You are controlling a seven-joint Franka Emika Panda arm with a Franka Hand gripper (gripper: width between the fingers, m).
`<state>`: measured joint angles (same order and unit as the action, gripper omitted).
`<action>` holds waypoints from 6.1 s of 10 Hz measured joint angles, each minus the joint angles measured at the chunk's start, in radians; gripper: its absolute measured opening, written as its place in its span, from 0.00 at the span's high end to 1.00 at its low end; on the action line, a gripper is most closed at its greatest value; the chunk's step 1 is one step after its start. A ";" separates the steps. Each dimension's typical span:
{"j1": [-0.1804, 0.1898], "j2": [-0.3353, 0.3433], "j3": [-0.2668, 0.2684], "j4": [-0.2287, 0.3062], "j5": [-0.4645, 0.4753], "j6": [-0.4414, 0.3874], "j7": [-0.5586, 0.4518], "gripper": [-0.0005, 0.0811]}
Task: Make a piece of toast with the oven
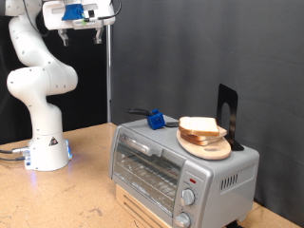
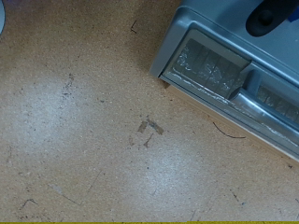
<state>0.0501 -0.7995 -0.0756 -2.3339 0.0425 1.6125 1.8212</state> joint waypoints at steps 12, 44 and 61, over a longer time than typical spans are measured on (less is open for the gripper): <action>0.239 0.071 -0.191 -0.067 0.209 0.353 -0.924 0.16; 0.269 0.391 -0.277 -0.228 0.200 0.708 -1.248 0.16; 0.255 0.486 -0.267 -0.323 0.208 0.893 -1.238 0.16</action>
<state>0.3053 -0.3136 -0.3427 -2.6567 0.2500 2.5055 0.5835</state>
